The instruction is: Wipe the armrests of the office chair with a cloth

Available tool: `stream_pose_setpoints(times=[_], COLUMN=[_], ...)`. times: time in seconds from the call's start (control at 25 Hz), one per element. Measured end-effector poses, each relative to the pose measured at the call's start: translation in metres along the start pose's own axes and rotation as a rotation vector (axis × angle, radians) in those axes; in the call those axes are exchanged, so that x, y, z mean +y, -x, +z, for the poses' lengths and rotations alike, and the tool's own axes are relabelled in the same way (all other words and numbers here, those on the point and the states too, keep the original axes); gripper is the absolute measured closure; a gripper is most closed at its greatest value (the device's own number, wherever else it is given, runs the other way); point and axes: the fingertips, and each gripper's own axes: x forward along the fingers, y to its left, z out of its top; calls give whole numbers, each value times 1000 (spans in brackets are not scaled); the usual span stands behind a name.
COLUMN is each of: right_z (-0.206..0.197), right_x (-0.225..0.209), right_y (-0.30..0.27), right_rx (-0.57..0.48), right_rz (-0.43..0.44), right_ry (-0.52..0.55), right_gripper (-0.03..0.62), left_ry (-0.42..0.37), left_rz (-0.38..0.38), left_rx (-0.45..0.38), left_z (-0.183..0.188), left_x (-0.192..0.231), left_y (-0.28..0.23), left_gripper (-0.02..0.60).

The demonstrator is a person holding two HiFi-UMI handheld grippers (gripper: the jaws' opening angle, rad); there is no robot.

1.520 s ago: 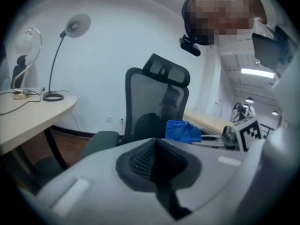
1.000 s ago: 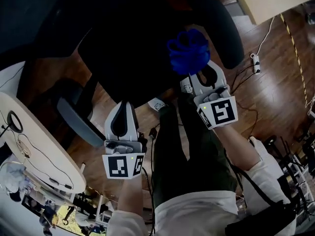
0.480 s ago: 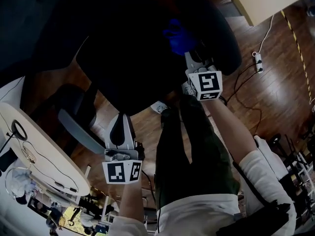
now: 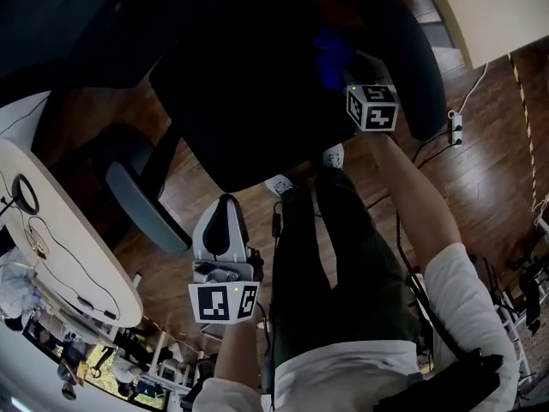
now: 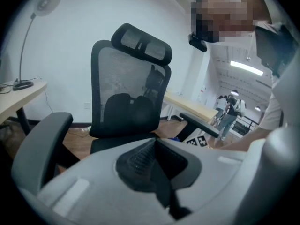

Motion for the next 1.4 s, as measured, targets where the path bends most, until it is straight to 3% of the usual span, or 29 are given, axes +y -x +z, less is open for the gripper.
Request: stream_pose_setpoints(times=[0.16,0.32,0.52,0.76,0.88,1.0,1.12,1.4], right_z=[29,90,223,332,331,312,288,241], right_x=[57,139,189,246,255,253,248,245], right_y=[67,199,352,521,563,583,608,703], right_rx=[-97,-224,-459,-717,-759,-747,-734,-809], right_rz=[102,231,271,272,251,256,277,393], right_ry=[47,44,109,272,292,243,210,285], right_gripper=[528,528,526,526,526,526,526,526], left_ry=[-12,-19,-94,-204,-256,-234,-233,-283], left_rz=[25,0,-40,-138,-134,-131,-100,5], left_rx=[-44,-112,-240,-394,-432,-459,-478,-529], left_z=[17,67,152,263,275,275,261,220], left_x=[6,-19,-73,-124,-124,-129,-140,-203], left_y=[19,62,112,217,251,275,305,394], left_gripper=[583,583,583,583,583,583,583,583])
